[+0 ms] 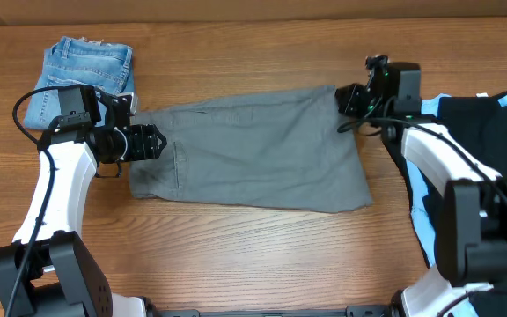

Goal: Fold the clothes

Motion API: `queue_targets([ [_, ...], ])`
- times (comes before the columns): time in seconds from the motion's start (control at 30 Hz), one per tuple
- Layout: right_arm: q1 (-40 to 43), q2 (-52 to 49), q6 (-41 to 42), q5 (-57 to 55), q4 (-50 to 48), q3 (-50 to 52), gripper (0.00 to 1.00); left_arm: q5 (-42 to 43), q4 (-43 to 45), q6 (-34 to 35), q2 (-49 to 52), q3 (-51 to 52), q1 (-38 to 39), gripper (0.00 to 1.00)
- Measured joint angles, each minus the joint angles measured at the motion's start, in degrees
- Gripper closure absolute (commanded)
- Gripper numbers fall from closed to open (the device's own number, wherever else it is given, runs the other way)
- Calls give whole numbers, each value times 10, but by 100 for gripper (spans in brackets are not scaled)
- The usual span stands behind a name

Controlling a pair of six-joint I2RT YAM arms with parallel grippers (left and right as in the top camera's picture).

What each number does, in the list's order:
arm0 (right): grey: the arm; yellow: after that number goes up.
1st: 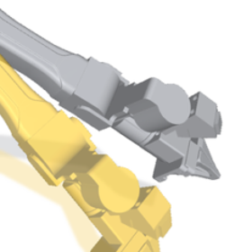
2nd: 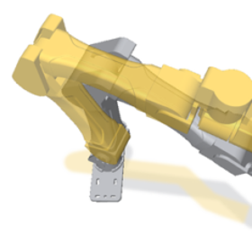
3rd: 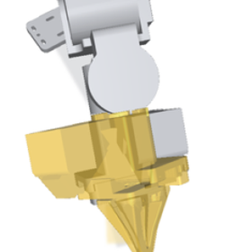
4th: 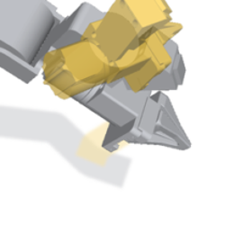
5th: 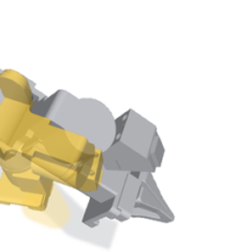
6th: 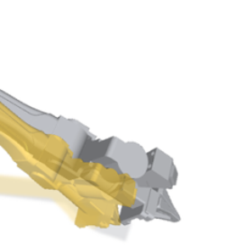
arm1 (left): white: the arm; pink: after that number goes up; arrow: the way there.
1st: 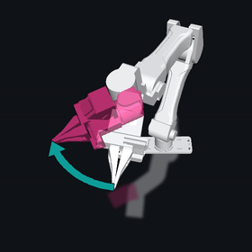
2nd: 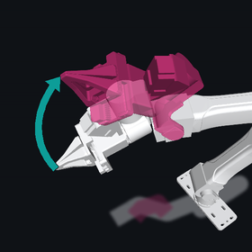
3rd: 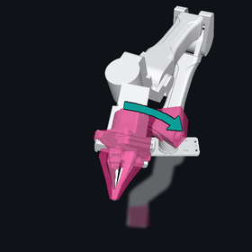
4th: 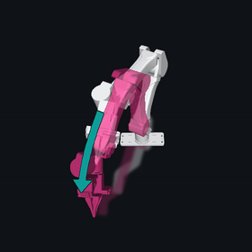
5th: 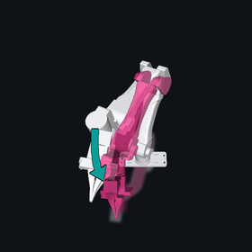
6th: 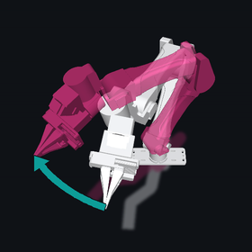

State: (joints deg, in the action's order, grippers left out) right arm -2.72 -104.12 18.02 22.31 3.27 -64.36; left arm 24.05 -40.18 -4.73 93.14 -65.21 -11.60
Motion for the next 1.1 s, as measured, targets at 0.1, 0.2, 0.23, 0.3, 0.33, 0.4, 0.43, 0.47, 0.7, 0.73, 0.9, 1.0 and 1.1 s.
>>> queue_targets([
  [0.1, 0, 7, 5, -8, -7, -2, 95, 0, 4, 0, 0, 0, 0, 27],
  [0.2, 0, 7, 11, -29, -12, -1, 94, 0, 5, 0, 0, 0, 0, 27],
  [0.23, 0, 7, 12, -35, -22, -1, 94, 0, 5, 0, 0, 0, 0, 27],
  [0.3, -1, 7, 15, -43, -41, -1, 94, 0, 6, 0, 0, 0, 0, 27],
  [0.33, -1, 6, 15, -45, -50, -1, 94, 0, 6, 0, 0, 0, 0, 27],
  [0.4, -1, 5, 17, -50, -68, -1, 93, 0, 7, 0, 0, 0, 0, 27],
  [0.43, -1, 4, 19, -53, -75, -1, 92, 0, 7, 0, 0, 0, 0, 26],
  [0.47, -1, 2, 21, -57, -80, -1, 87, 0, 7, 0, 0, 0, 0, 26],
  [0.7, 0, -31, 28, -73, -80, -1, 13, 0, 7, -1, 0, 0, 0, 21],
  [0.73, 0, -33, 29, -74, -75, -1, 15, 0, 7, -2, 0, 0, 0, 22],
  [0.9, 18, -27, 29, -52, 7, -2, 30, 0, 5, -4, 0, 0, 10, 33],
  [1.0, 39, -8, 29, -24, 82, -2, 33, 2, 10, -18, 0, 0, 27, 44],
  [1.1, 52, 33, 25, -5, 167, -2, 36, 5, 29, -37, 0, 0, 60, 54],
])
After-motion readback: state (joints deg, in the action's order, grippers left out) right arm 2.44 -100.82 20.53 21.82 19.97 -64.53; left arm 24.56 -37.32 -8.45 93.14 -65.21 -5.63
